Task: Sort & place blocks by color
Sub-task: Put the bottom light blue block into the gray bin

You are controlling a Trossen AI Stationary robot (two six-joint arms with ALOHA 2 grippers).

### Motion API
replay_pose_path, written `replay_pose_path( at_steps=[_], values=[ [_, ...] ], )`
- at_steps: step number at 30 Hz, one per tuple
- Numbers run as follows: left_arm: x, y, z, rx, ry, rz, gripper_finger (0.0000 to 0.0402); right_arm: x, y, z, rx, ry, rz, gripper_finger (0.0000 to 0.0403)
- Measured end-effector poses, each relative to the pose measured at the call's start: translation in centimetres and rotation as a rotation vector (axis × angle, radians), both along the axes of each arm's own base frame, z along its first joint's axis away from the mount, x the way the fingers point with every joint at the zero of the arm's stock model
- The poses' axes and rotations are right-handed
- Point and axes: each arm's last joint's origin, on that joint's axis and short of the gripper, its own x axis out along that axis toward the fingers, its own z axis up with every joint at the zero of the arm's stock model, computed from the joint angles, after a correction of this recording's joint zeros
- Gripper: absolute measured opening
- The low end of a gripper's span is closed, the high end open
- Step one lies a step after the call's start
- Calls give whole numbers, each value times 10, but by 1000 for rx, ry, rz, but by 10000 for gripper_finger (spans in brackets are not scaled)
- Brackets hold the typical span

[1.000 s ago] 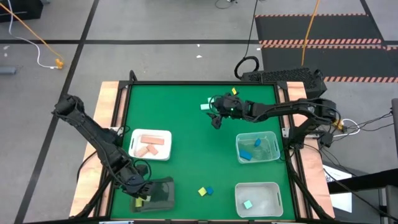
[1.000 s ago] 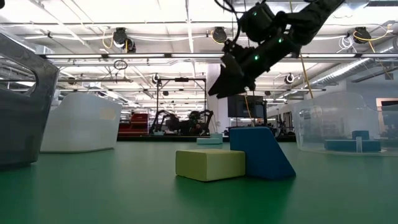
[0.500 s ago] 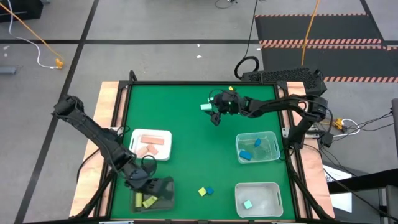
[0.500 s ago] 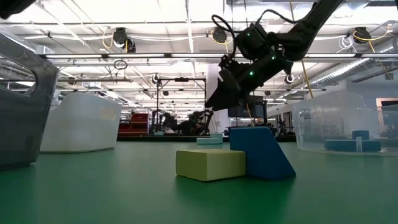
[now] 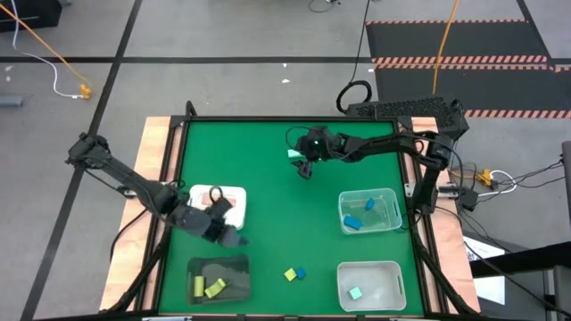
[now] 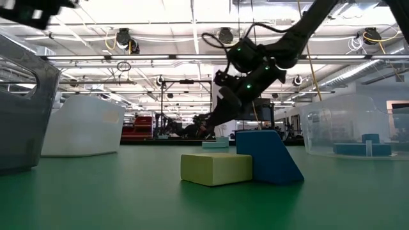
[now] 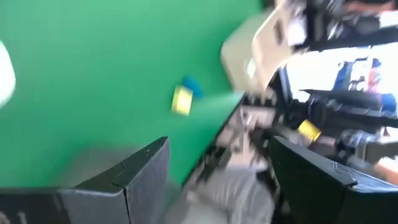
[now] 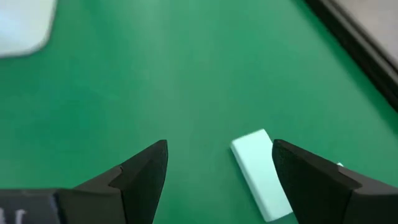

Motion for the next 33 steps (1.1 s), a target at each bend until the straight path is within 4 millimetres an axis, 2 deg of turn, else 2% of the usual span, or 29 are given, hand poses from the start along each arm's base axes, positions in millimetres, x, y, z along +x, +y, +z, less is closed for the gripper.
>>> replay_pose_path(
  at_steps=[6, 12, 15, 24, 33],
  values=[
    [-2, 25, 18, 157, -150, 84, 278, 10, -24, 3, 85, 97, -1, 281],
    [-2, 39, 31, 284, -268, 107, 278, 13, -51, 3, 172, 103, -24, 281],
    [0, 45, 37, 333, -315, 110, 278, 12, -59, -4, 241, 126, -3, 281],
    [5, 57, 38, 450, -336, 103, 278, 16, -61, -31, 280, 189, 40, 281],
    [6, 60, 38, 476, -333, 104, 278, 13, -59, -34, 236, 249, 60, 247]
  ],
)
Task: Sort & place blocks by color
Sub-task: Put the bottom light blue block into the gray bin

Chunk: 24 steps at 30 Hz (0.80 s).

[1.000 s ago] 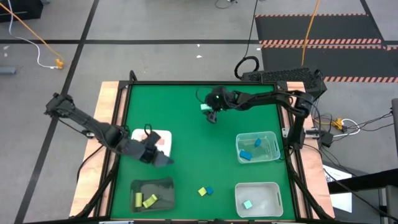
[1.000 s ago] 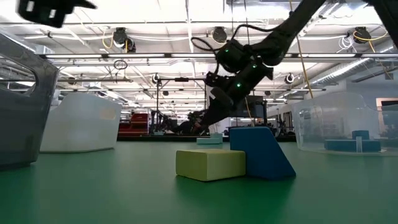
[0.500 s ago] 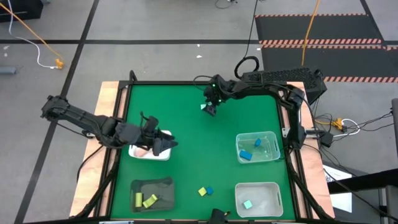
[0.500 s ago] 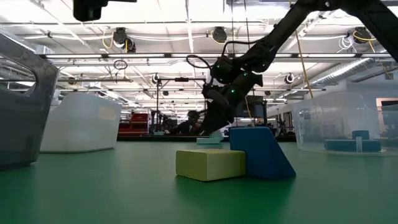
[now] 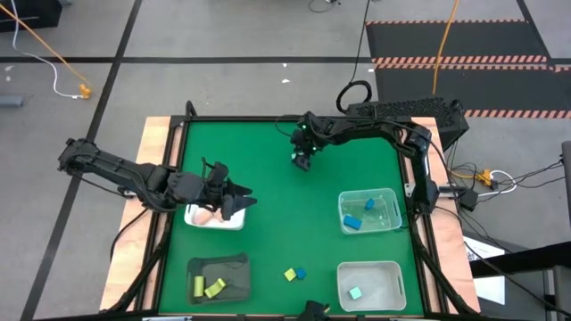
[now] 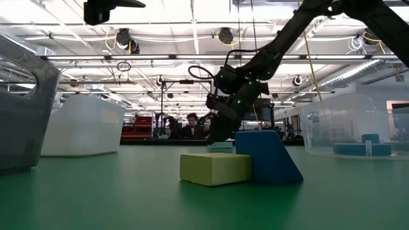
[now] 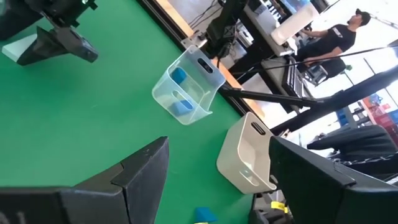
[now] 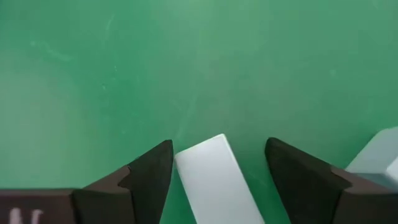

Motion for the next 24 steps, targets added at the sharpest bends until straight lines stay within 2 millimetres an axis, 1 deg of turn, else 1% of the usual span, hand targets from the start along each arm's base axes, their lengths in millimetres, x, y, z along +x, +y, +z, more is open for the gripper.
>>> replay_pose_path(
  at_steps=[5, 12, 15, 18, 19, 22, 24],
  values=[
    [0, 0, 0, 40, 3, -15, 278, -1, 7, -3, -58, 76, 47, 219],
    [1, 2, 0, 75, 5, -17, 278, 5, 25, -5, -166, 161, 102, 184],
    [1, 4, 0, 74, 5, -7, 278, 8, 33, -5, -187, 179, 114, 156],
    [2, 7, 0, 74, 5, 5, 278, 10, 38, -6, -175, 183, 104, 117],
    [2, 8, 0, 74, 5, 10, 278, 11, 40, -6, -168, 184, 91, 111],
    [3, 12, 0, 67, 5, 29, 278, 12, 44, -6, -149, 185, 52, 111],
    [3, 14, 0, 65, 5, 42, 278, 13, 46, 0, -144, 170, 33, 111]
  ],
)
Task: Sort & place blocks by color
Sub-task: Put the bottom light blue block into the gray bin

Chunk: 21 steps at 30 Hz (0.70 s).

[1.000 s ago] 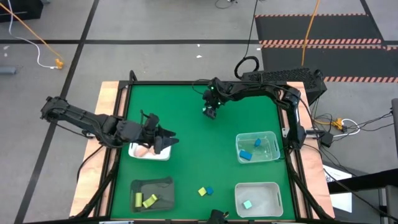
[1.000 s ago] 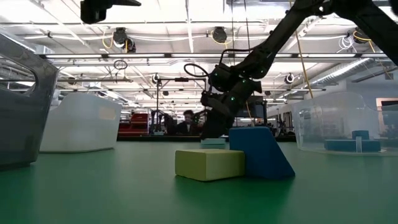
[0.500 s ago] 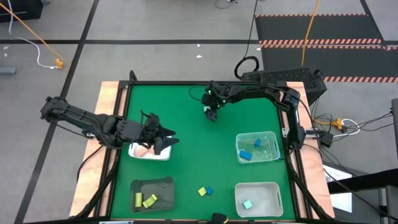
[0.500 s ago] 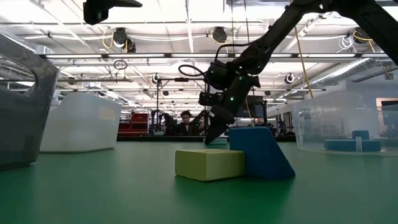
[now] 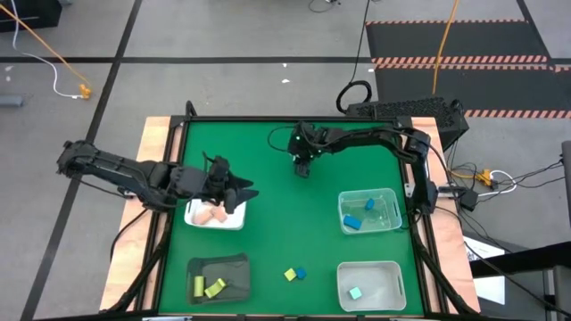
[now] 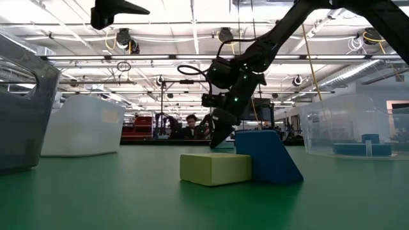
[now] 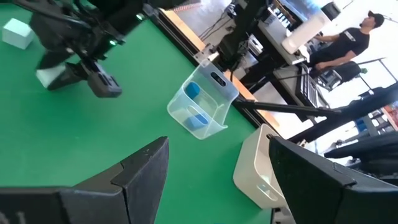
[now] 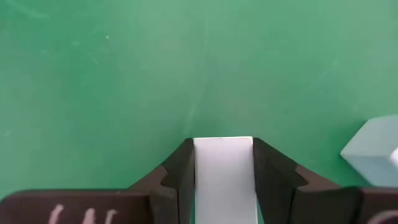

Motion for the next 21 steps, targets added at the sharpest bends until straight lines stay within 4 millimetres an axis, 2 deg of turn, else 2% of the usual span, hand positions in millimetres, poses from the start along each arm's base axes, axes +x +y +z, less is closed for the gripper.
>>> replay_pose_path(
  at_steps=[5, 10, 17, 21],
  values=[
    [1, 6, 0, -1, 0, 29, 278, -3, 7, 27, -8, -55, -12, 111],
    [9, 11, -5, -9, 13, 87, 278, -6, 15, 87, -85, -248, 4, 111],
    [35, 20, -23, -112, 25, 184, 278, -20, 46, 154, -130, -454, 46, 111],
    [51, 22, -32, -129, 2, 203, 278, -31, 66, 183, -136, -541, 73, 111]
  ],
)
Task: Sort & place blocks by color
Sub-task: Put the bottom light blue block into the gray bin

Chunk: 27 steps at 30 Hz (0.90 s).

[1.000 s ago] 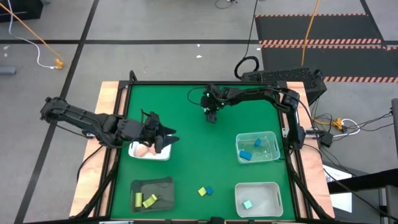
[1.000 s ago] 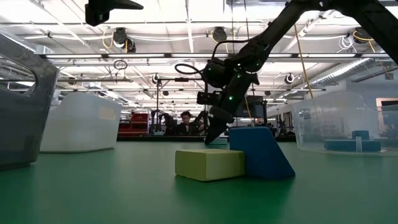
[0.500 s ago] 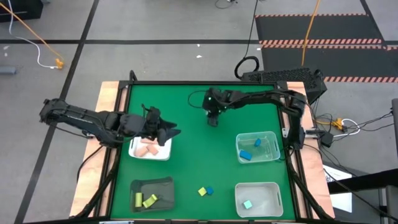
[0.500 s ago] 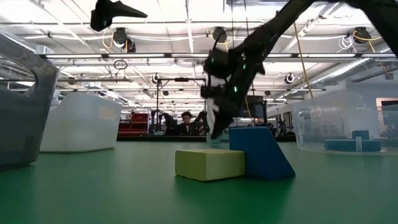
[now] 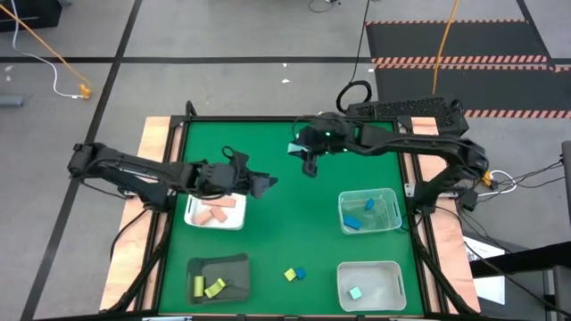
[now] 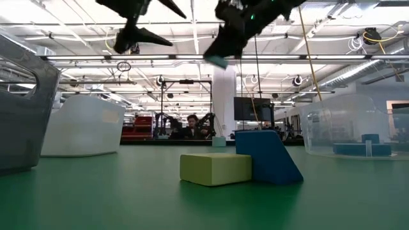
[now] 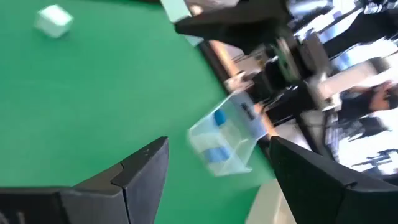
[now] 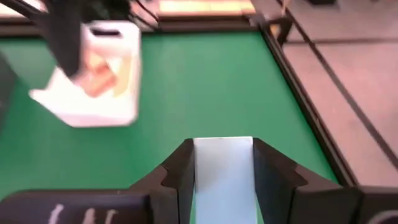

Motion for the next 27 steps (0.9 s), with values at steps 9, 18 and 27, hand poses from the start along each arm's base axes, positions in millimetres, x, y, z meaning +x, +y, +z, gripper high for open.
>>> replay_pose_path(
  at_steps=[9, 18, 27],
  values=[
    [35, -4, -8, -49, -204, 35, 278, -18, 54, 38, -125, -99, 206, 111],
    [49, -5, -11, -125, -338, 62, 278, -21, 95, 29, -345, 37, 235, 111],
    [49, -6, -13, -129, -312, 46, 231, -15, 108, 28, -321, 3, 148, 111]
  ],
)
